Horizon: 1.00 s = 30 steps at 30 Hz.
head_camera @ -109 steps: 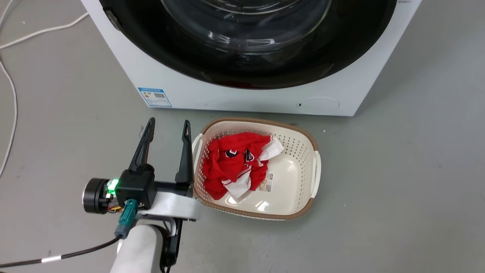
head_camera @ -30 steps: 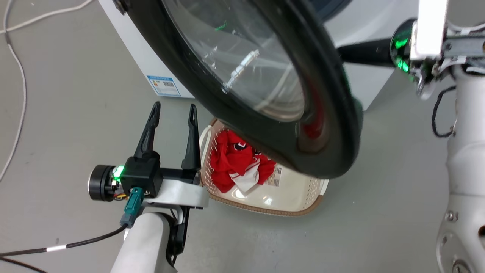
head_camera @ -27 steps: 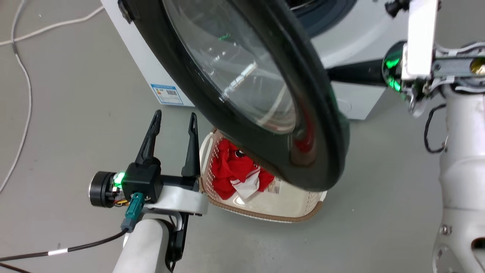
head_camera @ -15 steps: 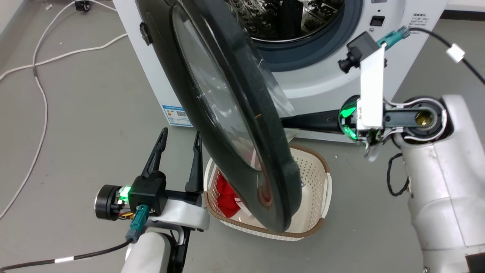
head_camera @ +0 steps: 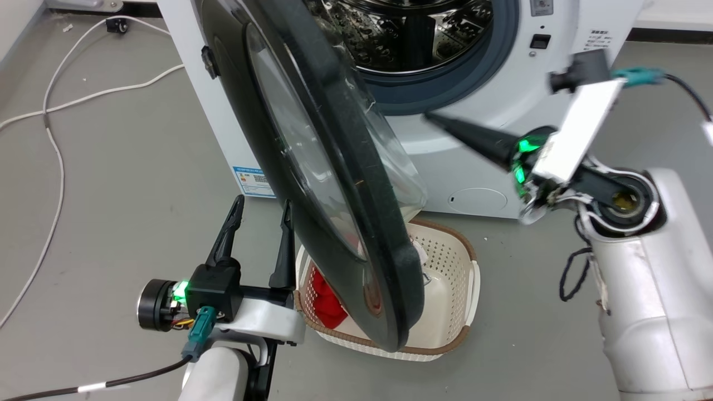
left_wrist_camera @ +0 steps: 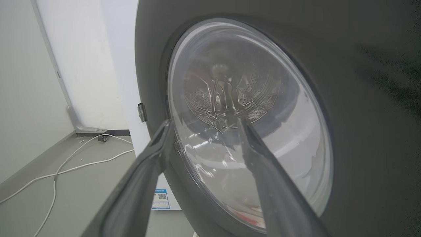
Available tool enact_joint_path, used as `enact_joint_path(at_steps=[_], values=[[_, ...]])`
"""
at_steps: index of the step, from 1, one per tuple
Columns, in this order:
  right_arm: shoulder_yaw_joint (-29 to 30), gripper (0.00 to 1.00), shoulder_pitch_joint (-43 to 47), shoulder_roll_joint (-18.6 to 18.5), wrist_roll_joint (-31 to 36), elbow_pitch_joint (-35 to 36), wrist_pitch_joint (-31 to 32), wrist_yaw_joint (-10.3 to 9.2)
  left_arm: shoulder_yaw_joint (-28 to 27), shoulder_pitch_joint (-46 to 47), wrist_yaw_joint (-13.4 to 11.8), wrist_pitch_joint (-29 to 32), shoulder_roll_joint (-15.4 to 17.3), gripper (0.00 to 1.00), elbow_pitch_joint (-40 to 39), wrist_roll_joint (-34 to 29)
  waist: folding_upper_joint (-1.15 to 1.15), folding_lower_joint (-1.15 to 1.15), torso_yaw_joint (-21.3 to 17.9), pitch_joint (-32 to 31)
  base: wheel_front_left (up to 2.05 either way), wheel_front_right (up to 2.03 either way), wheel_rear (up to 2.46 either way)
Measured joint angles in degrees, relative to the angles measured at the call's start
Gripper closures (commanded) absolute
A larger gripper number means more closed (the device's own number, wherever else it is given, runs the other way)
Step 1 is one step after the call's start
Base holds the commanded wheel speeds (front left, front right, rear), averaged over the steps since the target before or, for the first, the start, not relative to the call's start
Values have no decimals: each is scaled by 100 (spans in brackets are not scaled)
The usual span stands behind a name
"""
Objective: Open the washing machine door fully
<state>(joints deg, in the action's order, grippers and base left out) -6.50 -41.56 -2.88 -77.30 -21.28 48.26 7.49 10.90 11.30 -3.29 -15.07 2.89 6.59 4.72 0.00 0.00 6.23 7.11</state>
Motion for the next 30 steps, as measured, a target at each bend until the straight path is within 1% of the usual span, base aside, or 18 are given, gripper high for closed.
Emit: enact_joint_path(at_steps=[4, 7, 12, 14, 18, 19, 20, 21, 22, 25, 30], values=[[547, 100, 321, -16, 180, 269, -1269, 1, -126, -76, -23, 0, 0, 0, -21, -2, 0, 0, -102, -45, 0, 0, 0], [876, 100, 733, -74, 326, 377, -1975, 0, -269, -185, -23, 0, 3, 0, -41, -30, 0, 0, -199, -93, 0, 0, 0], [1272, 100, 1551, -122, 341, 505, -2658, 0, -501, -360, -3, 0, 14, 0, -64, -53, 0, 0, -361, -224, 0, 0, 0], [1417, 100, 1867, -124, 245, 568, -2811, 0, -577, -421, 24, 0, 16, 0, -66, -62, 0, 0, -416, -273, 0, 0, 0], [1570, 100, 2494, -131, 258, 836, -3198, 0, -660, -488, 54, 0, 15, 0, -70, -102, 0, 0, -489, -360, 0, 0, 0], [1583, 93, 2658, -127, 299, 904, -3317, 0, -679, -506, 64, 0, 15, 0, -63, -102, 0, 0, -497, -381, 0, 0, 0], [1596, 65, 2815, -116, 318, 983, -3416, 0, -697, -516, 76, 0, 15, 0, -62, -103, 0, 0, -503, -405, 0, 0, 0], [1605, 26, 2959, -98, 328, 1071, -3539, 0, -711, -520, 77, 0, 14, 0, -65, -103, 0, 0, -510, -419, 0, 0, 0], [1585, 0, 3095, -89, 406, 1161, -3674, 0, -731, -520, 77, 0, 15, 0, -66, -103, 0, 0, -518, -428, 0, 0, 0], [1458, 0, 3486, -67, 700, 1379, -4041, 0, -745, -541, 83, 0, 12, 0, -62, -103, 0, 0, -531, -469, 0, 0, 0], [1301, 0, 3968, -48, 1527, 1679, -4809, 0, -749, -598, 120, 0, 10, 0, -40, -104, 0, 0, -535, -544, 0, 0, 0]])
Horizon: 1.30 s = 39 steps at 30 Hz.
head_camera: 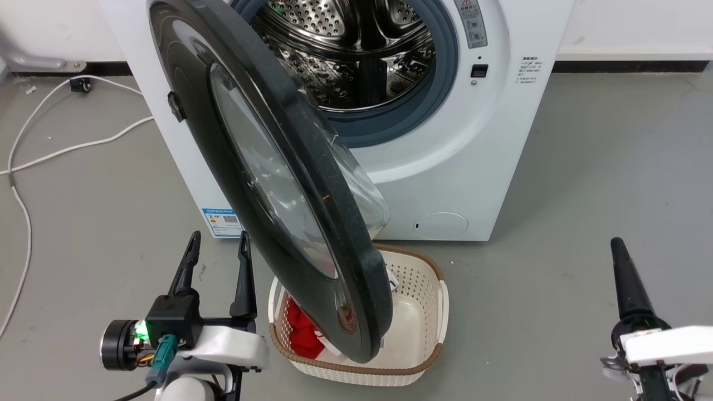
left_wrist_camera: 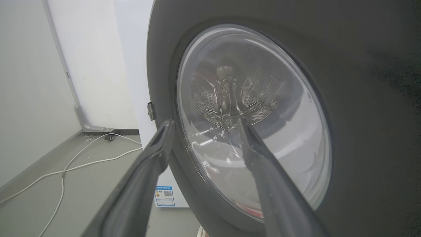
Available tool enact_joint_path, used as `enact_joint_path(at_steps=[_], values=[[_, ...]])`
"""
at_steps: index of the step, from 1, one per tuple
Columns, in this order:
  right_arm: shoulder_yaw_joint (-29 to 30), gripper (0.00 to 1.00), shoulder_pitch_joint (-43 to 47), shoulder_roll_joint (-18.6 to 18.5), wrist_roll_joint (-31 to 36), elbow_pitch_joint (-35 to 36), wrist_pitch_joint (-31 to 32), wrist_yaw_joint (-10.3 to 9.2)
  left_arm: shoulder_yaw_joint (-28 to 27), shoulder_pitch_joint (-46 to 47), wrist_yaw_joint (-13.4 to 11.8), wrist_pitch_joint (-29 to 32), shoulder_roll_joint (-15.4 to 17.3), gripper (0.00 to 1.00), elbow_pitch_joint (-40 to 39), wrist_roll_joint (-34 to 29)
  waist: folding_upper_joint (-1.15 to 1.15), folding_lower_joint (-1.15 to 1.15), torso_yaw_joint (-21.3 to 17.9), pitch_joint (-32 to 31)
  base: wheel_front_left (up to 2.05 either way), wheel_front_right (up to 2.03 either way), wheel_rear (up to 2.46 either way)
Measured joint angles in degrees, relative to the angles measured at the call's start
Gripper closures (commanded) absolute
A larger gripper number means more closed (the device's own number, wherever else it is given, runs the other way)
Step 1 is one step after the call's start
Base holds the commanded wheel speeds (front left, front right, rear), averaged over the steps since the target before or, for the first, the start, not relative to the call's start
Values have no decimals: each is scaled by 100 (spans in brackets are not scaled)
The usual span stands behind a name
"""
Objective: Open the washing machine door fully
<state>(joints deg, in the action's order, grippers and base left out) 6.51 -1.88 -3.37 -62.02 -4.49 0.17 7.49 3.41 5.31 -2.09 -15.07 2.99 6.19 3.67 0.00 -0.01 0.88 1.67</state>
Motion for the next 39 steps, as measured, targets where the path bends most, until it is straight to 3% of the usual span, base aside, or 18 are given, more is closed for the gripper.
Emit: enact_joint_path(at_steps=[4, 8, 13, 17, 22, 39], values=[[-15, 0, 198, -82, 1139, 152, -650, 0, -11, -14, 38, 0, 0, 0, 16, -7, 0, 0, -6, -40, 0, 0, 0], [113, 0, 243, -243, 2753, 374, -1188, 0, -23, -19, 44, 0, -2, 0, 30, -16, 0, 0, -21, -58, 0, 0, 0], [125, 0, 315, -265, 4635, 892, -1374, 1, -36, -32, 58, 0, -3, 0, 34, -41, 0, 0, -33, -83, 0, 0, 0], [-82, 0, 526, -152, 5465, 1124, -1305, 2, -40, -40, 69, 0, -4, 0, 37, -48, 0, 0, -23, -104, 0, 0, 0], [-247, 0, 788, -13, 5853, 1094, -1228, 2, -36, -46, 88, 0, -5, 0, 32, -70, 0, 0, -9, -99, 0, 0, 0], [-218, 0, 718, 36, 5785, 619, -1402, 2, -10, -46, 144, 0, -7, 0, 45, -96, 0, 0, -32, -55, 0, 0, 0]])
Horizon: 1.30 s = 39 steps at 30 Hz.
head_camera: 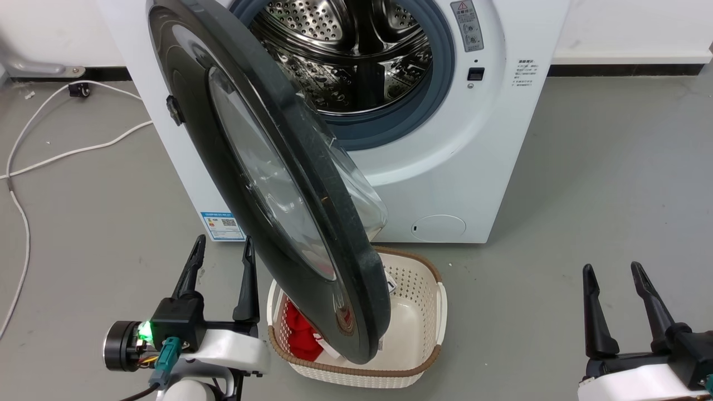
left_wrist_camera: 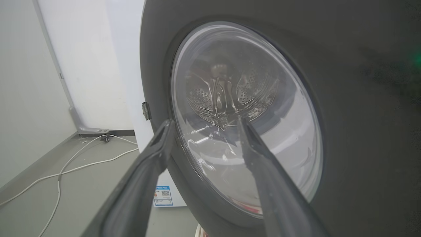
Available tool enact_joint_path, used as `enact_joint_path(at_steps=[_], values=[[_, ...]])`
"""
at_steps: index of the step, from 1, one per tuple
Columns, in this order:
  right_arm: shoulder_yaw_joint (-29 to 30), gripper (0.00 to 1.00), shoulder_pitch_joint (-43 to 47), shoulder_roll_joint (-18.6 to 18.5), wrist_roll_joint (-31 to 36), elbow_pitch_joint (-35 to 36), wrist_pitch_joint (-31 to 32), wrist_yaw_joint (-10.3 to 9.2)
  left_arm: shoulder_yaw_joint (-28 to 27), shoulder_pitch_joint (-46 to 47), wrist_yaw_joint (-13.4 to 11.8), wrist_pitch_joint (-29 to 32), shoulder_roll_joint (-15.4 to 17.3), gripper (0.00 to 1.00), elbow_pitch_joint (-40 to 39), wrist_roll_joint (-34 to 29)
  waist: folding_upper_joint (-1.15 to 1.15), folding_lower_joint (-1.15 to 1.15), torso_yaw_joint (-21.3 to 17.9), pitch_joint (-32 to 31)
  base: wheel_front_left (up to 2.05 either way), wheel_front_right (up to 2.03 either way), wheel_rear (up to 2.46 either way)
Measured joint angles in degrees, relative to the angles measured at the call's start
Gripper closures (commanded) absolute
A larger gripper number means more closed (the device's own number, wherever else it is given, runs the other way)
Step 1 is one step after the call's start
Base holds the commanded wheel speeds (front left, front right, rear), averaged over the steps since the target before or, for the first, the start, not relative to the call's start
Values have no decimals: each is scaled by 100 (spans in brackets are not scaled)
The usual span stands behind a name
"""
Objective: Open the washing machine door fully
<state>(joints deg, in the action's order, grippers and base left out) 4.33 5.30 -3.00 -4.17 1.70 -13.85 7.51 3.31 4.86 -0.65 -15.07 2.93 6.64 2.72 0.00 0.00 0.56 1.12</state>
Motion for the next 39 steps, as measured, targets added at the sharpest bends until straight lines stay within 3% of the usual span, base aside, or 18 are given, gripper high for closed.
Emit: enact_joint_path(at_steps=[1, 2, 3, 4, 17, 29, 30, 32, 39], values=[[0, 0, -7, 0, 0, -2, -1, 0, -2, 0, 9, 0, 0, 0, 2, 1, 0, 0, -1, 1, 0, 0, 0], [2, 0, -10, 0, -3, -2, -10, 0, 5, 0, 16, 0, 0, 33, 5, 4, 0, 0, -2, 4, 0, 0, 0], [0, 0, -15, 0, -18, -2, -25, 0, 4, 0, 18, 0, 0, 75, 14, 5, 0, 0, -4, 9, 0, 0, 0], [4, 0, -29, 0, -25, -2, -25, 0, 8, 0, 23, 0, 0, 100, 20, 7, 0, 0, -5, 17, 0, 0, 0], [16, 0, -52, 1, -59, -25, -51, 0, 3, 86, 14, 0, -1, 100, -303, 131, 0, 0, 15, 68, 0, 0, 0], [22, 0, -74, 3, -85, -70, -77, 0, 97, 499, -111, -1, -1, 100, -2336, 190, 0, 0, 26, 108, 0, 0, 0], [30, 0, -91, 3, -86, -93, -82, 0, 238, 581, -138, -1, -2, 100, -2880, 191, 0, 0, 25, 117, 0, 0, 0], [32, 0, -114, 3, -86, -103, -85, 0, 415, 637, -130, -1, -2, 100, -3193, 152, 0, 0, 21, 125, 0, 0, 0], [35, 0, -143, 4, -92, -141, -93, 0, 1451, 781, 133, -1, -5, 100, -3604, 335, 0, 0, -1, 151, 0, 0, 0]])
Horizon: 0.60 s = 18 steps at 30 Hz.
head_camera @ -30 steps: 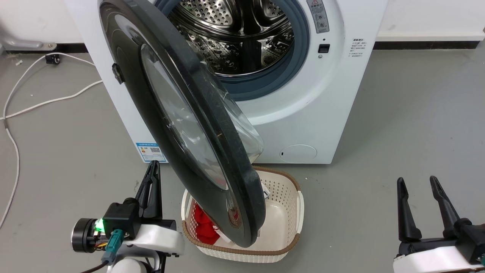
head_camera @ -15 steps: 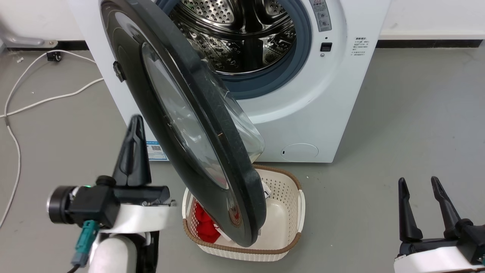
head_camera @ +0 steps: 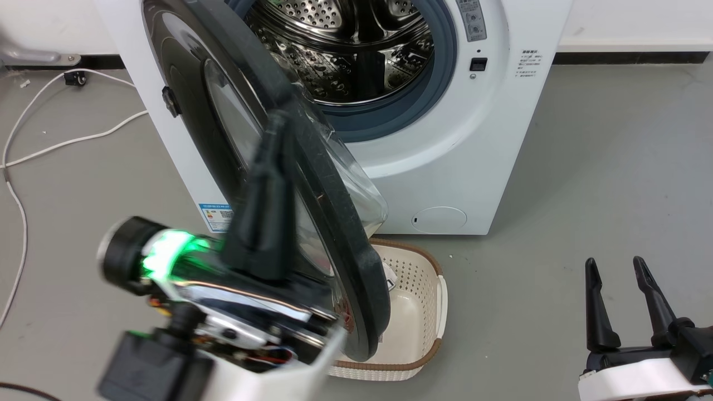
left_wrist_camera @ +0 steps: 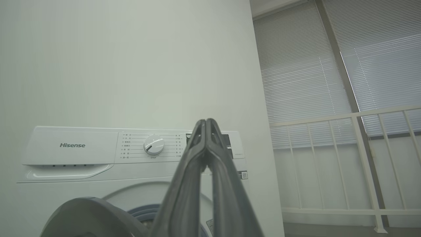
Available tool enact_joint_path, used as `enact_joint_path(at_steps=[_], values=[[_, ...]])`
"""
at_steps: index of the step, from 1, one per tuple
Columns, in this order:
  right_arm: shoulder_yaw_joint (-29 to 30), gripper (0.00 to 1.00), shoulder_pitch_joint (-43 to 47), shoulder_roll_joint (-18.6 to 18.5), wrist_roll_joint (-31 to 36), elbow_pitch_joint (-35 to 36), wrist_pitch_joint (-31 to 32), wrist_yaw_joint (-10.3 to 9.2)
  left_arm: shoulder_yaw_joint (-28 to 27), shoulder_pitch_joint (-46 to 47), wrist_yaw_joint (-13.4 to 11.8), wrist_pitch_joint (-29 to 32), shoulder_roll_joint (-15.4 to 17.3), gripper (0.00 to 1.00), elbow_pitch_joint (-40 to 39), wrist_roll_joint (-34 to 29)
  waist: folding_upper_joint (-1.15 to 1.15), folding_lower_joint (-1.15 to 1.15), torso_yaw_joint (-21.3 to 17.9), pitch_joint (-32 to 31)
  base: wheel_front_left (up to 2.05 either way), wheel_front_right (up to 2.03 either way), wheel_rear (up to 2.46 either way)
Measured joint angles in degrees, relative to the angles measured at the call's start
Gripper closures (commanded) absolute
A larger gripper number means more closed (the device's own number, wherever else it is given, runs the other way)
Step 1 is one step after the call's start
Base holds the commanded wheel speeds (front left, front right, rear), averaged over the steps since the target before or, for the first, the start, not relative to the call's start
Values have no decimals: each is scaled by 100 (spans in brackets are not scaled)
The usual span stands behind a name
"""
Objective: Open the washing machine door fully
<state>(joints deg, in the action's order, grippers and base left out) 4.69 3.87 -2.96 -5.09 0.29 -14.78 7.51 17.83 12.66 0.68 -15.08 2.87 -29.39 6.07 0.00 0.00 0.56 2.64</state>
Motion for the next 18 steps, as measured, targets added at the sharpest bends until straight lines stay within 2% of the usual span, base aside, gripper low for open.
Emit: enact_joint_path(at_steps=[6, 10, 14, 18], values=[[9, 0, -8, 0, -18, -42, -8, 0, 1137, -99, 392, 2, 1, 100, 421, 146, 0, 0, -5, -15, 0, 0, 0], [5, 0, -8, 1, -27, -60, -14, 0, 1813, -235, 538, 119, 19, 100, 767, 225, 0, 0, 4, -13, 0, 0, 0], [-13, 0, -8, 1, -42, -82, -14, 0, 2193, -491, 580, 271, 126, 100, 1112, 352, 0, 0, 14, -14, 0, 0, 0], [-26, 0, -7, 1, -51, -101, -15, 0, 2291, -795, 563, 415, 250, 100, 1446, 454, 0, 0, 35, -17, 0, 0, 0]])
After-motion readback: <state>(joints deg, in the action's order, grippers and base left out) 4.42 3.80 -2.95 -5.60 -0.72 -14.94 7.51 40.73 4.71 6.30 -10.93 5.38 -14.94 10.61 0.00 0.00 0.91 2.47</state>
